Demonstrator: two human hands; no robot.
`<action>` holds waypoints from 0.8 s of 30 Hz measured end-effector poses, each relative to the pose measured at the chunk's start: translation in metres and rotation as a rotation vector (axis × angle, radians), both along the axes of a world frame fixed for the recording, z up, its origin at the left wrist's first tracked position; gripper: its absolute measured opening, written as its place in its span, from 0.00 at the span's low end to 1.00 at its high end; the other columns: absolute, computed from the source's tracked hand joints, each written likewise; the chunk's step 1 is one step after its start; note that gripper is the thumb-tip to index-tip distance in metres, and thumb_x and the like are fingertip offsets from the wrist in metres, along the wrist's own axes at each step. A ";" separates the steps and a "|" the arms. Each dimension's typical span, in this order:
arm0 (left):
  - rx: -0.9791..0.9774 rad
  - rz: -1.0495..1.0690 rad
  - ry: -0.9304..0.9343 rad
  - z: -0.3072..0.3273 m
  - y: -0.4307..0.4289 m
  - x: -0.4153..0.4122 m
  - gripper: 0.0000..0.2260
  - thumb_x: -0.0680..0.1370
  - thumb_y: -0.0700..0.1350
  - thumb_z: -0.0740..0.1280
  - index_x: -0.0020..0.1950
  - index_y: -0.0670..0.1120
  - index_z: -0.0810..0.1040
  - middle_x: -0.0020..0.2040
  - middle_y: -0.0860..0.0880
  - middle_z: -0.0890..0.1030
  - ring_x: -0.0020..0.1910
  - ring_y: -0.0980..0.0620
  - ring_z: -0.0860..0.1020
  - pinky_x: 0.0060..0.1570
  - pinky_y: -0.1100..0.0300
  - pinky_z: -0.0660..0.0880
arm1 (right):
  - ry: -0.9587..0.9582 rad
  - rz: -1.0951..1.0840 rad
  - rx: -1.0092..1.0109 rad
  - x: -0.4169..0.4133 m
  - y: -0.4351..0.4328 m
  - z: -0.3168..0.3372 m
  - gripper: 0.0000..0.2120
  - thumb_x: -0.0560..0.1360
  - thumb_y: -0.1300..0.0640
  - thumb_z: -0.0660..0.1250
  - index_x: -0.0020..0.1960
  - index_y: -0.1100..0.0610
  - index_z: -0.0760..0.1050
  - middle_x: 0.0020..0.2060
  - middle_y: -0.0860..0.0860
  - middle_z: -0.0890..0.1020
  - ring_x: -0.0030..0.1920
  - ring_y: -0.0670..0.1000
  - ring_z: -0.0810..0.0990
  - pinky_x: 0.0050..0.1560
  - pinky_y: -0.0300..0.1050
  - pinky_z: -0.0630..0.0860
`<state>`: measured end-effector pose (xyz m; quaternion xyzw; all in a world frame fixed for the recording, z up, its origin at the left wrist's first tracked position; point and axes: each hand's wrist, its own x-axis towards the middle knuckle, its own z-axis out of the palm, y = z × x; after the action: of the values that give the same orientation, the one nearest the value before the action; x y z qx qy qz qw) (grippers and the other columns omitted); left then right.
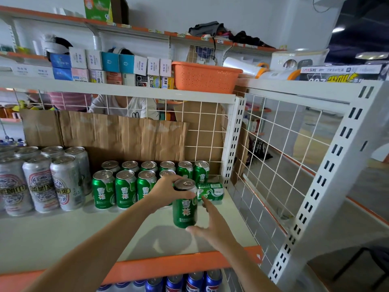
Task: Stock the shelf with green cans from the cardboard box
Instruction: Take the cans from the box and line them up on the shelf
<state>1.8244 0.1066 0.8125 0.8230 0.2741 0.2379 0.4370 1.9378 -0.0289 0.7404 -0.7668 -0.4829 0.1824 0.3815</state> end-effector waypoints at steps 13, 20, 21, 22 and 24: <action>-0.040 -0.029 0.098 -0.032 0.023 0.018 0.19 0.62 0.43 0.80 0.49 0.51 0.79 0.46 0.50 0.82 0.49 0.49 0.80 0.51 0.56 0.75 | -0.520 0.066 -0.336 0.028 -0.005 -0.040 0.53 0.56 0.24 0.38 0.77 0.48 0.41 0.77 0.51 0.50 0.76 0.54 0.51 0.75 0.53 0.50; -0.043 -0.049 0.104 -0.039 0.030 0.025 0.20 0.63 0.42 0.79 0.52 0.49 0.77 0.50 0.47 0.82 0.51 0.48 0.79 0.55 0.54 0.74 | -0.506 0.084 -0.357 0.034 -0.003 -0.048 0.52 0.57 0.24 0.36 0.77 0.46 0.43 0.77 0.51 0.49 0.76 0.55 0.50 0.75 0.56 0.49; -0.016 -0.066 0.122 -0.039 0.030 0.025 0.21 0.63 0.43 0.79 0.53 0.47 0.78 0.50 0.47 0.81 0.51 0.48 0.79 0.55 0.54 0.74 | -0.505 0.087 -0.360 0.035 -0.003 -0.048 0.52 0.57 0.24 0.36 0.77 0.46 0.43 0.77 0.52 0.49 0.76 0.56 0.50 0.75 0.56 0.50; 0.018 -0.082 0.147 -0.039 0.032 0.026 0.22 0.64 0.43 0.79 0.55 0.46 0.77 0.50 0.47 0.81 0.51 0.48 0.79 0.54 0.55 0.74 | -0.507 0.090 -0.366 0.036 -0.002 -0.048 0.52 0.57 0.24 0.36 0.77 0.47 0.44 0.77 0.52 0.50 0.76 0.56 0.51 0.75 0.56 0.50; 0.096 -0.115 0.202 -0.036 0.034 0.026 0.26 0.64 0.44 0.79 0.59 0.44 0.75 0.52 0.48 0.79 0.52 0.49 0.78 0.53 0.60 0.74 | -0.509 0.092 -0.376 0.037 -0.002 -0.050 0.53 0.56 0.24 0.35 0.77 0.47 0.45 0.77 0.52 0.52 0.76 0.55 0.52 0.75 0.56 0.51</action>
<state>1.8503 0.1409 0.7769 0.8770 0.2576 0.1412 0.3802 1.9753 -0.0306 0.6908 -0.8221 -0.5550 0.0876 0.0914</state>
